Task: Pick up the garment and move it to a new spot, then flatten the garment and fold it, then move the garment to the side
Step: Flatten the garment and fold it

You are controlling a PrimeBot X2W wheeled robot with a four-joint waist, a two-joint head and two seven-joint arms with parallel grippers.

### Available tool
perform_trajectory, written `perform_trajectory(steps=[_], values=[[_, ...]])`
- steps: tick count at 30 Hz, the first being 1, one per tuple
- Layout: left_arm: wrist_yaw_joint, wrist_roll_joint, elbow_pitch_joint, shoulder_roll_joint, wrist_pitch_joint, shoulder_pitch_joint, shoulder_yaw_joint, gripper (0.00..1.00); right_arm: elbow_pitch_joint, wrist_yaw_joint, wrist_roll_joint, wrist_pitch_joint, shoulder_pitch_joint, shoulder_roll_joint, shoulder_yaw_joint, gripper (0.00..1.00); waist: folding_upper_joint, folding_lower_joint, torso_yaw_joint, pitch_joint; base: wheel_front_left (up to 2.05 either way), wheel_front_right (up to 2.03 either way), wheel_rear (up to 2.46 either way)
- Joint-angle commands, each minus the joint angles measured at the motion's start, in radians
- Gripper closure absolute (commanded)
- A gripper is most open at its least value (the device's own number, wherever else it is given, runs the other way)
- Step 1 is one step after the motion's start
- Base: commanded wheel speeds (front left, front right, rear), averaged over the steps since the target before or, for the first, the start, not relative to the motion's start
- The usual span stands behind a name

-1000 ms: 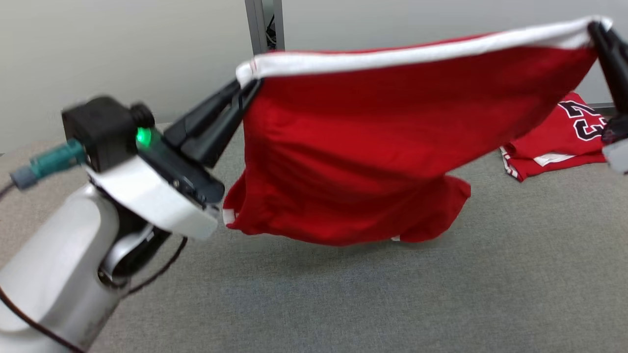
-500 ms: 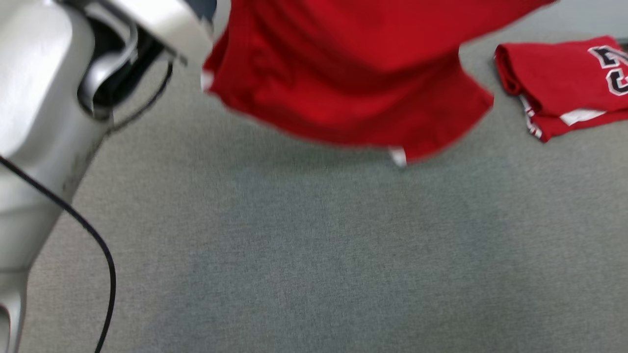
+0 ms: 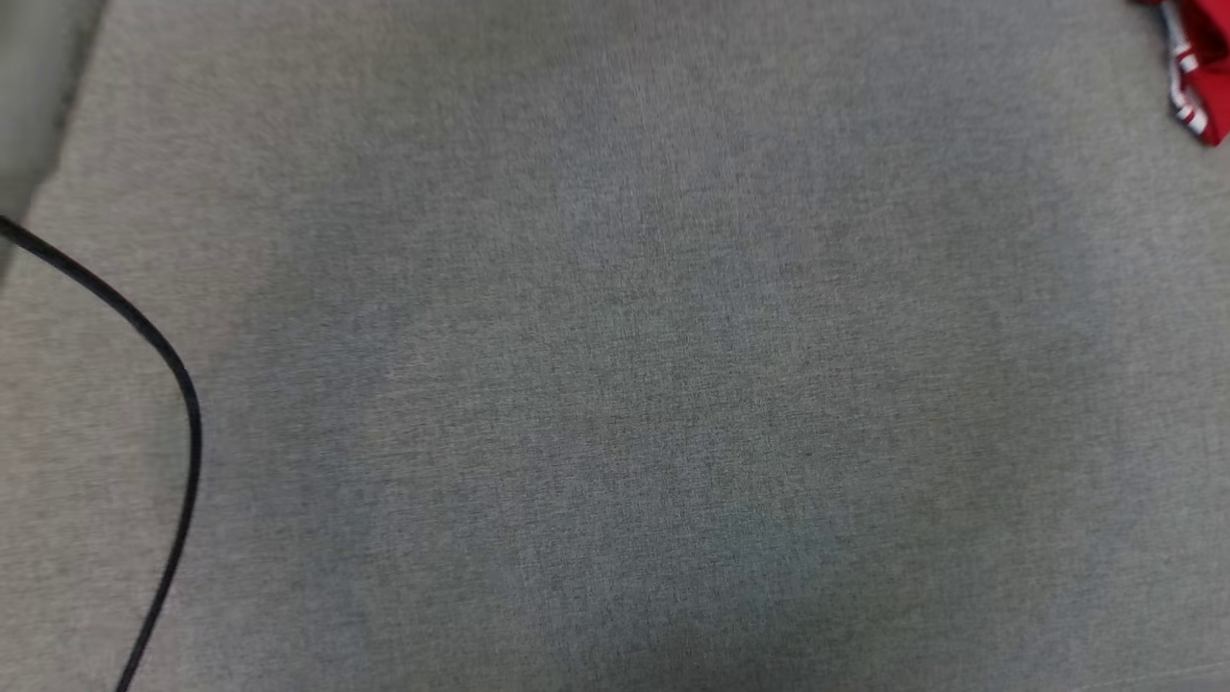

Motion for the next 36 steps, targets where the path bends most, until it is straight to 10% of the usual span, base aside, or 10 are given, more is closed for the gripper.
perform_trajectory(steps=[1, 21, 36], values=[[0.0, 0.001, -0.004, 0.004, -0.001, 0.026, -0.001, 1.0, -0.01, 0.0, -0.008, -0.006, 0.012, -0.006, -0.01, 1.0, 0.0, -0.0001, -0.02, 0.063, 0.0, 0.0, 0.0], [0.0, 0.083, -0.452, 0.177, -0.001, 0.873, -0.119, 1.0, -0.314, 0.0, 0.079, -0.006, 0.923, -0.184, -0.07, 1.0, 0.0, -0.0001, 0.005, -0.152, 0.0, 0.0, 0.0], [0.034, 0.201, -0.466, 0.154, -0.001, 1.369, -0.057, 1.0, -0.451, 0.0, 0.029, -0.006, 1.369, -0.227, -0.143, 1.0, 0.0, -0.0001, -0.006, -0.444, 0.0, 0.0, 0.0]])
